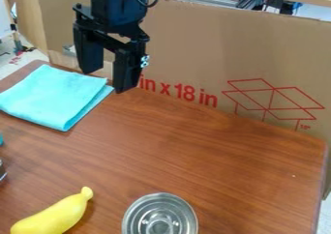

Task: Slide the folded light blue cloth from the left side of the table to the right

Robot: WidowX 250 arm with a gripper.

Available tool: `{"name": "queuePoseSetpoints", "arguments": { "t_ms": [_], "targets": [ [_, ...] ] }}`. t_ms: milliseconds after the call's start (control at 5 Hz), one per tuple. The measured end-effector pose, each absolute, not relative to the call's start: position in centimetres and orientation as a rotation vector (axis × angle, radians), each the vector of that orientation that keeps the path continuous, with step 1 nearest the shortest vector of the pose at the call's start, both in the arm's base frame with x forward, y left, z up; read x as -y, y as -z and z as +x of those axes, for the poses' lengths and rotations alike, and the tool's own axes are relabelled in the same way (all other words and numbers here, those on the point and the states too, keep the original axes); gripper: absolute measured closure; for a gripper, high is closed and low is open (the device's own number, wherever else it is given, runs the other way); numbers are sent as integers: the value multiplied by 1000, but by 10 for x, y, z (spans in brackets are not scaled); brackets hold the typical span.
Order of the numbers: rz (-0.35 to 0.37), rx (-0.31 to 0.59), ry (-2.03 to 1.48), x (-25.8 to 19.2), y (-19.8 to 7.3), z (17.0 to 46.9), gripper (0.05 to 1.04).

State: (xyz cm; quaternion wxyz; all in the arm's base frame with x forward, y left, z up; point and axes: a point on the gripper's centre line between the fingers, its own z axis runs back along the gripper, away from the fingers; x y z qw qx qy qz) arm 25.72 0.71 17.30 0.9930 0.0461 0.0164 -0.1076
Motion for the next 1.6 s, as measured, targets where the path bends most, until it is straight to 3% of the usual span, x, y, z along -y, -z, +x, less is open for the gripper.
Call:
{"name": "queuePoseSetpoints", "arguments": {
  "t_ms": [200, 600, 1000, 1200, 1600],
  "targets": [
    [90, -59, 217, -7, -167, 256, 83],
    [88, -44, 55, -73, -177, 259, 83],
    [108, -87, -37, -133, -160, 264, 83],
    [129, -34, -79, -162, -156, 265, 83],
    [134, -20, -129, -213, -132, 275, 83]
  ]
}}
